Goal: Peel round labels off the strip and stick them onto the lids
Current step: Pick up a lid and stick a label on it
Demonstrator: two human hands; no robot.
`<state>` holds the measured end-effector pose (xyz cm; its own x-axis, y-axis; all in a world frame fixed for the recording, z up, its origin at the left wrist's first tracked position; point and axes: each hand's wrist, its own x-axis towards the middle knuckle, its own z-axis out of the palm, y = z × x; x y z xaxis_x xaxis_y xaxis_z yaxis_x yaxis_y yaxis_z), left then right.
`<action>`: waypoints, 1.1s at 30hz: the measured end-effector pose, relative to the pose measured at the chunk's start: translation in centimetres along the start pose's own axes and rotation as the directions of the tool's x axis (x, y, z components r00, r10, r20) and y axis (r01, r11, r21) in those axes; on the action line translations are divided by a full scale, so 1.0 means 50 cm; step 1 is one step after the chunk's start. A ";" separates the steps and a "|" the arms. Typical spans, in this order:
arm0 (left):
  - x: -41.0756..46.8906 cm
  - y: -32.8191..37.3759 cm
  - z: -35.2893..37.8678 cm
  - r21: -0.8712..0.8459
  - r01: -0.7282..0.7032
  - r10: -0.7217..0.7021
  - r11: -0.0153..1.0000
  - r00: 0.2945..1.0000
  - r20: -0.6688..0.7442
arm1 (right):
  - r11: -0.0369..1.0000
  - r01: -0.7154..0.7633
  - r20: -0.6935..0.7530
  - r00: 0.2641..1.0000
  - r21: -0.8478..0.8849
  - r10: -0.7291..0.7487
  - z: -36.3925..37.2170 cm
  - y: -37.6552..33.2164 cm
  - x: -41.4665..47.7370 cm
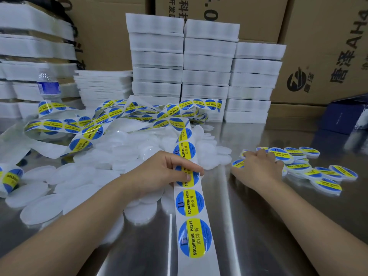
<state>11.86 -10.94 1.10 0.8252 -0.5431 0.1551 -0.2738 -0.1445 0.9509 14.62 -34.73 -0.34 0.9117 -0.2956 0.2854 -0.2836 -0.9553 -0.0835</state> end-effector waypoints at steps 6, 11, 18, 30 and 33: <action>-0.004 0.002 0.010 0.039 -0.052 0.055 0.998 0.997 -0.055 | 0.772 0.214 -0.050 0.972 0.598 -0.231 -0.049 -0.061 -0.060; -0.008 0.029 0.020 0.106 -0.179 0.191 0.978 0.975 -0.114 | 0.398 0.140 0.048 0.903 0.906 -0.428 -0.052 -0.097 -0.112; -0.012 0.034 -0.002 0.096 -0.052 0.064 0.994 0.991 -0.118 | 0.103 0.067 -0.024 0.926 0.992 -0.377 -0.069 -0.088 -0.105; 0.007 0.036 -0.019 -0.326 0.066 -0.168 0.943 0.941 -0.294 | 0.536 0.704 -0.358 0.704 0.466 -0.613 -0.091 -0.065 -0.117; 0.008 0.025 -0.013 -0.300 0.141 -0.231 0.944 0.928 -0.293 | 0.504 0.697 -0.355 0.705 0.510 -0.614 -0.084 -0.072 -0.119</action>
<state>12.19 -10.82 2.52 0.9737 -0.2276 0.0024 0.0057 0.0350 0.9994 8.98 -29.50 2.27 0.7109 0.3803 0.5916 0.6440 -0.6900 -0.3303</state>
